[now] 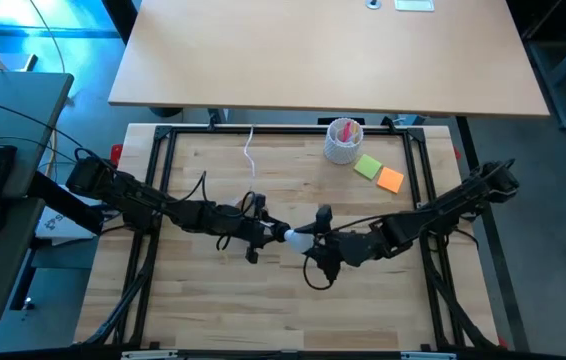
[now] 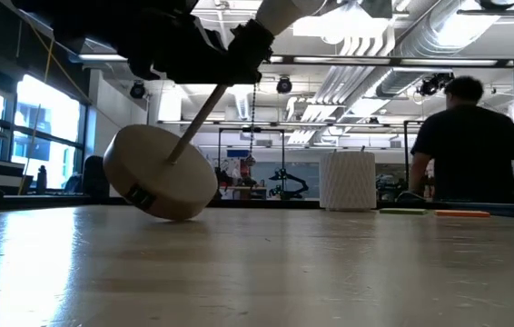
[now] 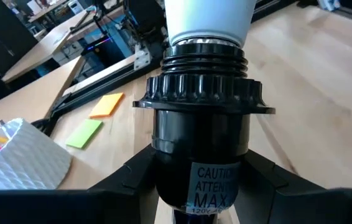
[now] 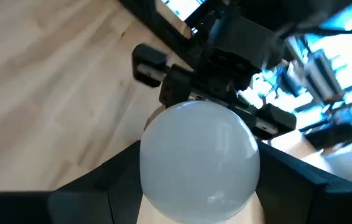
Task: Screw lightbulb
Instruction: Remove the light bulb from the lamp
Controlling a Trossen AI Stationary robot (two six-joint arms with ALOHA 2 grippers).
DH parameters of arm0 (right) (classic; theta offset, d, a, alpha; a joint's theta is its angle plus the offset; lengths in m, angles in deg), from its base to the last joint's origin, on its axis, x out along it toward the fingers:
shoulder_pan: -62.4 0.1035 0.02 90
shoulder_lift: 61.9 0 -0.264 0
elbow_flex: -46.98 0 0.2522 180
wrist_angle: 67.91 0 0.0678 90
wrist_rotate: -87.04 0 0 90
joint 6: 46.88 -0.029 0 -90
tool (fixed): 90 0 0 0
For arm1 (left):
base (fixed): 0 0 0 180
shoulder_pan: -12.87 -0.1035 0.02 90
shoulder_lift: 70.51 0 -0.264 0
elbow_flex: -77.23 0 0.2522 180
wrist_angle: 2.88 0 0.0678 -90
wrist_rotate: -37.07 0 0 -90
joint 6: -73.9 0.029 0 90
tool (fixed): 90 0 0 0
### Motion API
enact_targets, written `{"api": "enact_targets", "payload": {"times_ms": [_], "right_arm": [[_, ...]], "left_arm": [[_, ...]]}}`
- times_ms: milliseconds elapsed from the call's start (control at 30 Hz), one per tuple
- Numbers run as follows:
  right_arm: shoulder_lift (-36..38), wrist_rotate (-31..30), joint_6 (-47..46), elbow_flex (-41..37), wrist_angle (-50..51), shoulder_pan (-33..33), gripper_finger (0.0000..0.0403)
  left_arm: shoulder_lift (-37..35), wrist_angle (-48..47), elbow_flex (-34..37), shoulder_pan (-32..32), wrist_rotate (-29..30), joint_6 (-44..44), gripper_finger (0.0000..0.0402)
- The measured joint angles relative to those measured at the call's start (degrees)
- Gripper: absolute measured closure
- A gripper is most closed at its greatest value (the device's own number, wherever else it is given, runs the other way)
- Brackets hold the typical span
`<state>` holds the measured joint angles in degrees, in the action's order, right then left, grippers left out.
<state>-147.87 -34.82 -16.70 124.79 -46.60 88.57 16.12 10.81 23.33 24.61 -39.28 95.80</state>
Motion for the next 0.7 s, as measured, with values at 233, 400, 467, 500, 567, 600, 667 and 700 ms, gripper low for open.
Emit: {"api": "enact_targets", "payload": {"times_ms": [233,400,467,500,567,600,667,700], "right_arm": [[0.0,1.6,-7.3,0.8,0.0,-0.6,0.0121],[0.3,3.1,-11.9,1.0,-2.5,-0.5,0.0097],[0.3,3.0,-11.8,1.0,-2.8,-0.2,0.0095],[0.3,2.6,-11.4,1.0,-2.8,0.0,0.0095],[0.3,1.1,-11.1,1.5,-2.2,0.6,0.0095],[0.3,-0.3,-12.1,2.1,-2.3,1.0,0.0095],[0.3,-3.8,-16.6,3.8,-2.0,2.1,0.0094],[0.3,-5.9,-19.8,5.0,-0.7,2.7,0.0094]], "left_arm": [[0.0,-0.1,0.0,0.0,-0.3,-0.5,0.0257],[0.0,-0.9,0.0,-0.1,0.4,0.1,0.0257],[0.0,-1.1,0.0,-0.2,0.4,-0.3,0.0257],[0.0,-1.1,0.0,-0.2,0.4,-0.4,0.0257],[0.0,-1.0,0.0,-0.2,0.4,-0.3,0.0257],[0.0,-1.0,0.0,-0.1,0.3,-0.3,0.0257],[0.0,-1.0,0.0,-0.1,0.2,-0.3,0.0257],[0.0,-1.0,0.0,-0.1,0.2,-0.3,0.0257]]}}
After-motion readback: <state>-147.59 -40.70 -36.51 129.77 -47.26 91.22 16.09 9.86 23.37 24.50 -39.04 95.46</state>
